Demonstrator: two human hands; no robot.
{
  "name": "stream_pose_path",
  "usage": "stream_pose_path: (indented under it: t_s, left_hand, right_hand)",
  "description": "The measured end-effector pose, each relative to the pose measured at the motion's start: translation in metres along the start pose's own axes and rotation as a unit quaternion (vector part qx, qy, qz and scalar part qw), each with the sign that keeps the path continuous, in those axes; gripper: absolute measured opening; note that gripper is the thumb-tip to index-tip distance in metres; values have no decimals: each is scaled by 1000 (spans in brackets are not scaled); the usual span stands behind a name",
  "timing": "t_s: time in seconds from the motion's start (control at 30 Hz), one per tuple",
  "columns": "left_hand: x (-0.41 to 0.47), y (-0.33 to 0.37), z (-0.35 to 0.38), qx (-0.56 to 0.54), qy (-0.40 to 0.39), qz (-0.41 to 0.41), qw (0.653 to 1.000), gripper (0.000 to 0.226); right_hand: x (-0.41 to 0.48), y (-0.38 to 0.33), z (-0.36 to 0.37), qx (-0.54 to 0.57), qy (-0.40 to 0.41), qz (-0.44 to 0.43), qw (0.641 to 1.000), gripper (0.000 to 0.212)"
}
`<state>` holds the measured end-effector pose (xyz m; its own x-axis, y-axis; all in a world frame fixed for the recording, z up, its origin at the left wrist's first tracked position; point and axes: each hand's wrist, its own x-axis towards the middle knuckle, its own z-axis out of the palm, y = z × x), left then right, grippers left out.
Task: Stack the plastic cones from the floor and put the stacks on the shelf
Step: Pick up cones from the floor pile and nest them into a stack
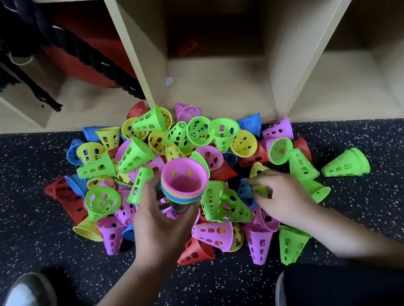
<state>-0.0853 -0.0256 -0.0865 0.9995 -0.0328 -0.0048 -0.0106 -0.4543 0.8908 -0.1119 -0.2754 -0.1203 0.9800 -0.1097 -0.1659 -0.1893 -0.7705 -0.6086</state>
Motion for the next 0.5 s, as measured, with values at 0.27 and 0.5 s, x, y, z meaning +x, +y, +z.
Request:
stream_pose_path:
  t_s: [0.27,0.5]
  left_hand:
    - [1,0,2,12,-10,13,1000,60]
    - [9,0,7,20,-31,24,999,64]
  right_hand:
    - [17,24,23,-126,9,22,992,18]
    - [11,-9,-32,62,270,21,961,16]
